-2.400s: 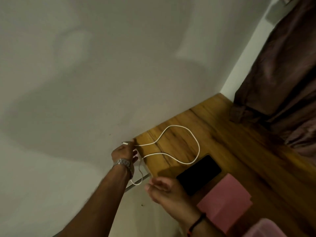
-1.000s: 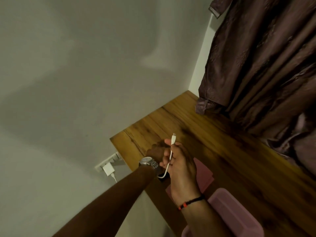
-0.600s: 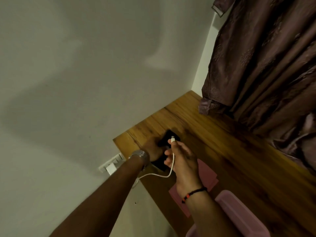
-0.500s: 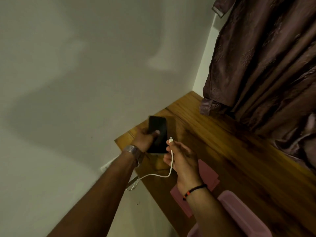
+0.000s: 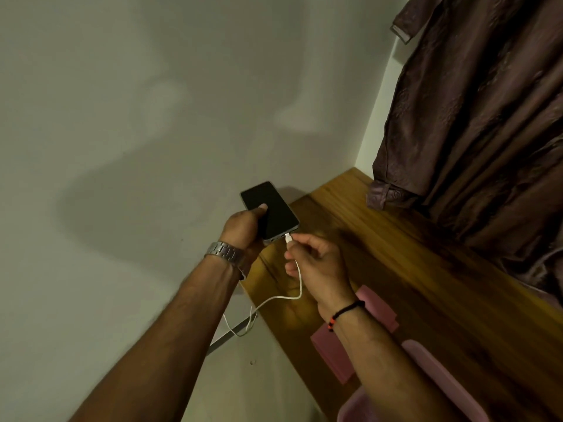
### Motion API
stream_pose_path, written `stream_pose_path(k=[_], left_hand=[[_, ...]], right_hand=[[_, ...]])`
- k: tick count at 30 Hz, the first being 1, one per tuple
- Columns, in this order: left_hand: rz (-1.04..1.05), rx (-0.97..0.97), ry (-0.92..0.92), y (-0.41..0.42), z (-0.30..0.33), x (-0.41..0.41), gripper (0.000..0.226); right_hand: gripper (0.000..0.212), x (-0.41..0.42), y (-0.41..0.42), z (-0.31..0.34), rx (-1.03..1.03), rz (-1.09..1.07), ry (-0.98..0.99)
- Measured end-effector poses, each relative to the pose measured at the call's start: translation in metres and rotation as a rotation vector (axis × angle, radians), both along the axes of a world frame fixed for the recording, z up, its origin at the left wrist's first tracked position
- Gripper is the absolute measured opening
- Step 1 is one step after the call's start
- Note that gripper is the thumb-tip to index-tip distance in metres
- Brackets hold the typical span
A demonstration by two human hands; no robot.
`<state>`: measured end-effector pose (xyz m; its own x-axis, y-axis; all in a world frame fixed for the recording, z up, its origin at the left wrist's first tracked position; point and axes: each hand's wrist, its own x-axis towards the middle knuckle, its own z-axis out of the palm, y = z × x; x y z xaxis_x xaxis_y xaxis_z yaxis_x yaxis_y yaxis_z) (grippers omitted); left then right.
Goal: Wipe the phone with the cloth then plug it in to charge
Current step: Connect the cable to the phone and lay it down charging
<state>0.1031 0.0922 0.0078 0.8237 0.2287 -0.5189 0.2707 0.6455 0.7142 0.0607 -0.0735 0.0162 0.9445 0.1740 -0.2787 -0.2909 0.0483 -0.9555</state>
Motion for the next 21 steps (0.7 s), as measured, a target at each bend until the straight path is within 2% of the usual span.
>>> stream_pose_path(k=[6, 15, 21], left_hand=[[0.007, 0.003, -0.031, -0.003, 0.001, -0.003, 0.031], [-0.053, 0.328, -0.127, -0.007, 0.007, -0.009, 0.033], [-0.064, 0.301, -0.102, -0.012, 0.004, -0.016, 0.033]], right_hand=[[0.022, -0.003, -0.001, 0.002, -0.014, 0.015, -0.014], [0.017, -0.004, -0.001, 0.004, -0.013, -0.014, 0.028], [0.022, -0.007, 0.003, -0.001, 0.112, -0.085, 0.172]])
